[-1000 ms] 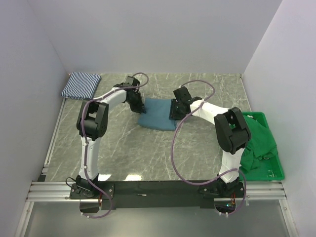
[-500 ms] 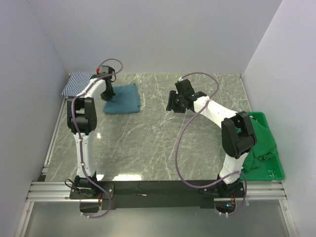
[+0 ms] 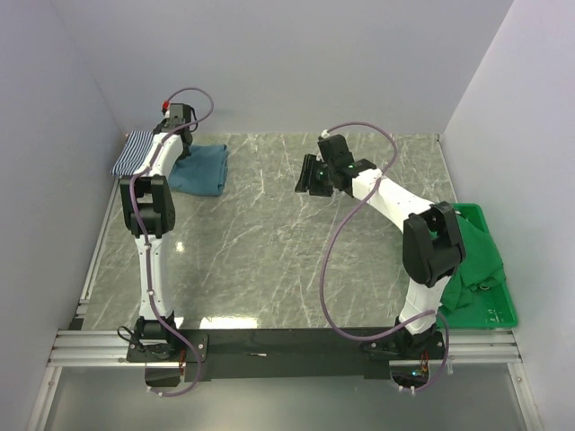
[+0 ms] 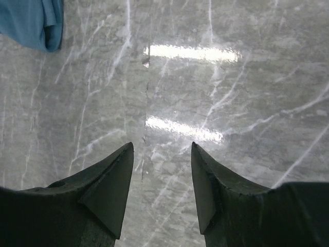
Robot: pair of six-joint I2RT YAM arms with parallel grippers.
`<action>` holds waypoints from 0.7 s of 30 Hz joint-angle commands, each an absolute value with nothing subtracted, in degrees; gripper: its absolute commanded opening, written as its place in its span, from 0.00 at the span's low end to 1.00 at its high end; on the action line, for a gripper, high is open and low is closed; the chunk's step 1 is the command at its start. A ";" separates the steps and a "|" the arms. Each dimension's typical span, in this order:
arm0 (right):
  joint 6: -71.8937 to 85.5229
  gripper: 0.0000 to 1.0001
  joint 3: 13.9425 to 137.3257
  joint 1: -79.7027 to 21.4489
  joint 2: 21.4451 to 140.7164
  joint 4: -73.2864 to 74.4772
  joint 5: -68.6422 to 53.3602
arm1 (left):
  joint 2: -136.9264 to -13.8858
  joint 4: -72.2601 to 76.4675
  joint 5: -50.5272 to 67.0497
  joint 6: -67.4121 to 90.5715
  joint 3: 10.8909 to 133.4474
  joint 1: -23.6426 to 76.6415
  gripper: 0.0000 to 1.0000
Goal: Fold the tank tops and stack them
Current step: Neatly place the folded tank top to the corner
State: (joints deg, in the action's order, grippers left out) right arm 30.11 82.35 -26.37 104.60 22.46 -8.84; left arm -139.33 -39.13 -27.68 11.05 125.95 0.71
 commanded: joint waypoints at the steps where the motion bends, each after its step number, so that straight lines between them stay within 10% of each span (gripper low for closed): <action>1: 30.06 0.56 86.04 -26.37 105.73 20.48 -10.20 | -136.85 -35.77 -30.15 7.03 129.02 0.26 0.00; 21: 29.62 0.56 88.24 -27.33 108.28 20.92 -11.08 | -134.47 -31.20 -30.41 2.37 135.79 0.17 0.00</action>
